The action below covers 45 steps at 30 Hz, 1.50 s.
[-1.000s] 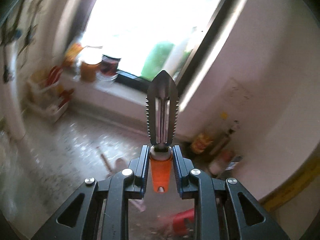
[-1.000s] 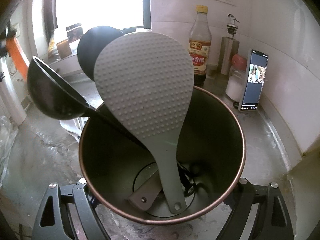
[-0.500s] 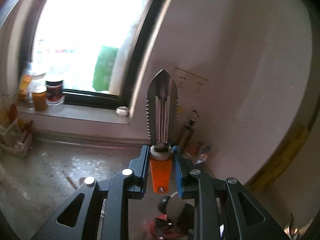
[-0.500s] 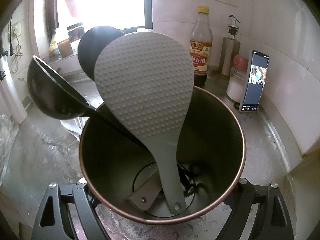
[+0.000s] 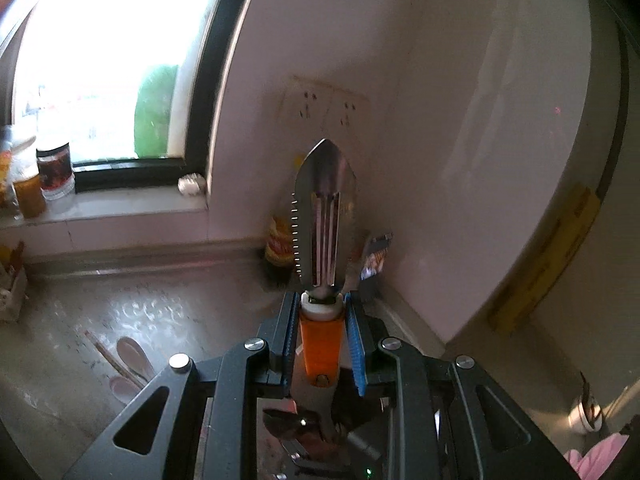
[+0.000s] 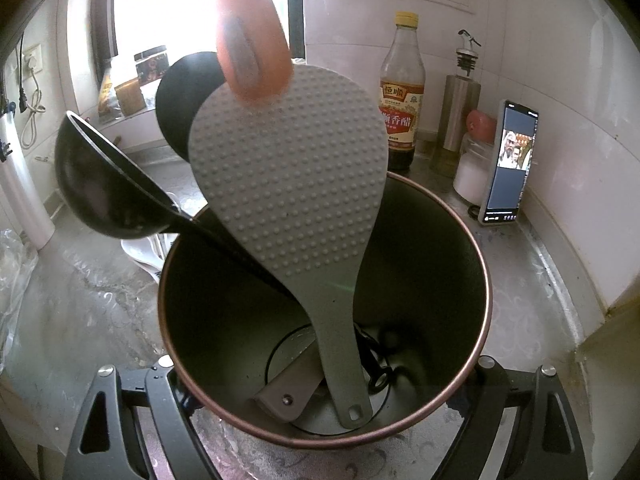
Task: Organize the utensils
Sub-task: 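Carry the peeler over the red holder, lower it in, open left gripper, then move the open left gripper toward the white soup spoons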
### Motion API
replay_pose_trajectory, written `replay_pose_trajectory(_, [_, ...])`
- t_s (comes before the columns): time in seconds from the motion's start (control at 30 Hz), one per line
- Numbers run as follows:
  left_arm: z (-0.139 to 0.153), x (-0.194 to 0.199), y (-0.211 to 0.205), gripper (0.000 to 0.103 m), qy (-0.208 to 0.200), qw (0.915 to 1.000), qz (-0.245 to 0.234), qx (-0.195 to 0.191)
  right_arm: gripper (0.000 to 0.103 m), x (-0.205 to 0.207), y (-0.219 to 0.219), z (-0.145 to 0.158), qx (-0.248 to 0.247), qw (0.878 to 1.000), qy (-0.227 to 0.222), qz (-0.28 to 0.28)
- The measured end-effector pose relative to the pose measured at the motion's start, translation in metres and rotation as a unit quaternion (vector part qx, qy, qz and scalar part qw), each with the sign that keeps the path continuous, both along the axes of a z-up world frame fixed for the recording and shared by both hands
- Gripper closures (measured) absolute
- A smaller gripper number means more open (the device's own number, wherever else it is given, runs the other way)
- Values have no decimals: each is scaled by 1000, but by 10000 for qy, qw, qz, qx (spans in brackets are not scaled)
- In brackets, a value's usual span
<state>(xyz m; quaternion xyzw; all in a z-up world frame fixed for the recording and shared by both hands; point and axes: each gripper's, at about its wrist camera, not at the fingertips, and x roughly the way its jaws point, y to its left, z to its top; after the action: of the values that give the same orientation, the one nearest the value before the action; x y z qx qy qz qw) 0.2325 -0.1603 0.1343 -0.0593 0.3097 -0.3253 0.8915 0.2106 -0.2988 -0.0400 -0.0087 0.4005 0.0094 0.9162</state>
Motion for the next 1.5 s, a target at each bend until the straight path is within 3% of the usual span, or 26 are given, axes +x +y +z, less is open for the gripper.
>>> replay_pose_trajectory(0.47, [-42, 15, -12, 79, 1009, 9943, -279, 205, 13, 0, 0, 0, 1, 10000, -1, -5])
replay_pose_trajectory(0.6, [-46, 17, -12, 77, 1183, 9923, -357, 109, 13, 0, 0, 0, 2, 10000, -2, -4])
replay_pose_trajectory(0.67, [-45, 13, -12, 66, 1200, 9921, -350, 106, 13, 0, 1, 0, -2, 10000, -2, -5])
replay_pose_trajectory(0.97, [-36, 6, -2, 65, 1113, 9935, -248, 12, 13, 4, 0, 0, -22, 10000, 11, -12])
replay_pose_trajectory(1.27, [-24, 8, 38, 59, 911, 9949, 374, -224, 13, 5, 0, 1, -28, 10000, 9, -13])
replay_pose_trajectory(1.5, [-41, 19, 83, 58, 1192, 9861, 1084, -404, 12, 4, -2, -1, 97, 10000, -11, -1])
